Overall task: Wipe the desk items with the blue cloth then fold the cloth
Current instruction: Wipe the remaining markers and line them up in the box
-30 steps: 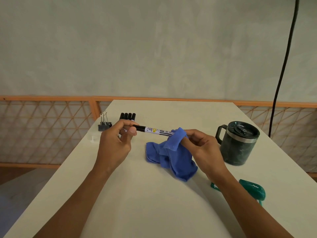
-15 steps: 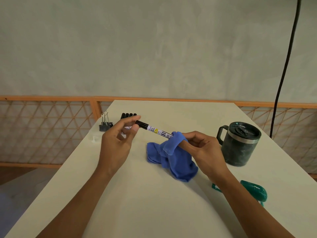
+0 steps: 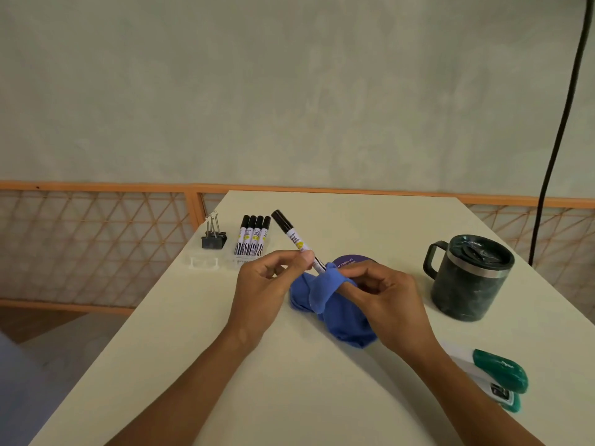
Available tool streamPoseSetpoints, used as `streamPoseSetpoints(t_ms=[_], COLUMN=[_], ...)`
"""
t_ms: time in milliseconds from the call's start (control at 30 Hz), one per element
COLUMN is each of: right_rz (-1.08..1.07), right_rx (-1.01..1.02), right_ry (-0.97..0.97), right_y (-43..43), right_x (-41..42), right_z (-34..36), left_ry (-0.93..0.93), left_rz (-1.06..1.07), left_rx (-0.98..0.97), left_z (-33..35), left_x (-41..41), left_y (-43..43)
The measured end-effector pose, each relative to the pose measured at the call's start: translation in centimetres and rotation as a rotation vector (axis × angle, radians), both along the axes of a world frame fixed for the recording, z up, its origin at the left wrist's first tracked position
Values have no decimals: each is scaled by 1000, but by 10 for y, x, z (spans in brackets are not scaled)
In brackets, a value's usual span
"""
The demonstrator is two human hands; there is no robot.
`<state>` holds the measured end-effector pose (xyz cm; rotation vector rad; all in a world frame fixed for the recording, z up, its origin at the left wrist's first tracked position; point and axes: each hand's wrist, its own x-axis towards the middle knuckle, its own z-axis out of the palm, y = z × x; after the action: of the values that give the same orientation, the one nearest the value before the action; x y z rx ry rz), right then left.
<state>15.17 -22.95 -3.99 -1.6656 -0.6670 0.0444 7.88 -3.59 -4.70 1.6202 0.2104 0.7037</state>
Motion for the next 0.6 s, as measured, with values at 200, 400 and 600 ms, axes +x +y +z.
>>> streamPoseSetpoints(t_ms=[200,400,600], right_rz=[-32,-110,-81], right_rx=[26,236,351], right_ry=[8,40,98], right_y=[-5,-12,-14], right_x=[5,12,20], right_z=[4,10,8], left_ry=[5,49,42], left_rz=[25,-98,-90], left_rx=[-56,276,402], left_z=[12,6,-1], left_x=[-2,-7,-6], left_y=[9,4,-1])
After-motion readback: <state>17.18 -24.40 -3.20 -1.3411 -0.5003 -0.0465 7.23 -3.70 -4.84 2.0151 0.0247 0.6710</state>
